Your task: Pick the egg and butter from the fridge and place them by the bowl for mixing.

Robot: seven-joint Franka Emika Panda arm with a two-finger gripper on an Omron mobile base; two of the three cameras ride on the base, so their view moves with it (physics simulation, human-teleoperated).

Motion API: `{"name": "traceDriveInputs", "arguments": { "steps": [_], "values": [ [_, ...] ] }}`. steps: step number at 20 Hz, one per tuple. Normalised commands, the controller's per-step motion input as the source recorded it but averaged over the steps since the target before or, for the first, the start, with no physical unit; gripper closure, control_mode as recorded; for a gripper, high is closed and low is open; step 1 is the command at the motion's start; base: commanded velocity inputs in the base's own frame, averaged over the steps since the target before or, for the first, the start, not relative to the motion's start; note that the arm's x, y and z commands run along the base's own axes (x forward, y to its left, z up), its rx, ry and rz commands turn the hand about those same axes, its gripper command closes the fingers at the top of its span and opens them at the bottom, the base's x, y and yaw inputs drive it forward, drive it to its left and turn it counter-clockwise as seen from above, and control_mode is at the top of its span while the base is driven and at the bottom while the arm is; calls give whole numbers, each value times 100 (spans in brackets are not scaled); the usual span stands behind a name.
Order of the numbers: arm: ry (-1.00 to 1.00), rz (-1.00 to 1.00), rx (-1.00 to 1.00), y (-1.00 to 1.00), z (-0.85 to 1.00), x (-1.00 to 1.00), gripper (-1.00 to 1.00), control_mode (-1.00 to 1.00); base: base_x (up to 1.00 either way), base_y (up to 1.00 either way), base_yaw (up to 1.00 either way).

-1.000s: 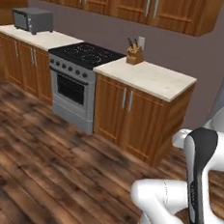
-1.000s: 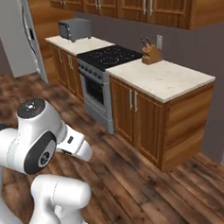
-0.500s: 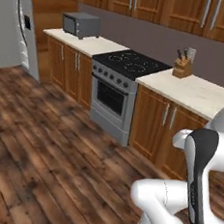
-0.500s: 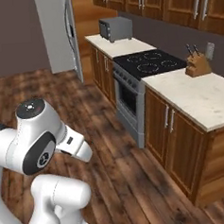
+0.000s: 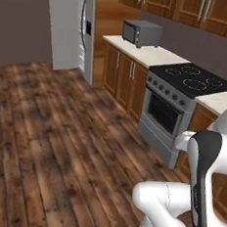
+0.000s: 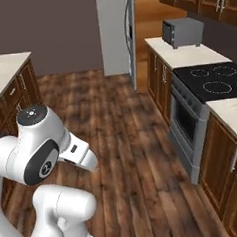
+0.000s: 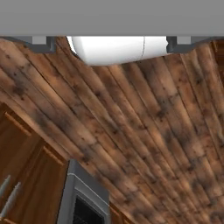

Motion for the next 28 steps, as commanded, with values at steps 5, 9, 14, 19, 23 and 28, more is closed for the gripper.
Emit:
{"name": "traceDriveInputs", "arguments": {
  "steps": [5,9,14,19,23,28],
  "values": [
    [0,0,0,0,0,0,-100,100,80,8,41],
    [0,0,0,0,0,0,-100,100,91,3,26],
    [0,0,0,0,0,0,-100,100,93,1,21],
    [0,0,0,0,0,0,-100,100,91,4,24],
    [0,0,0,0,0,0,-100,100,90,4,24],
    [0,0,0,0,0,0,-100,100,85,7,22]
  ]
}}
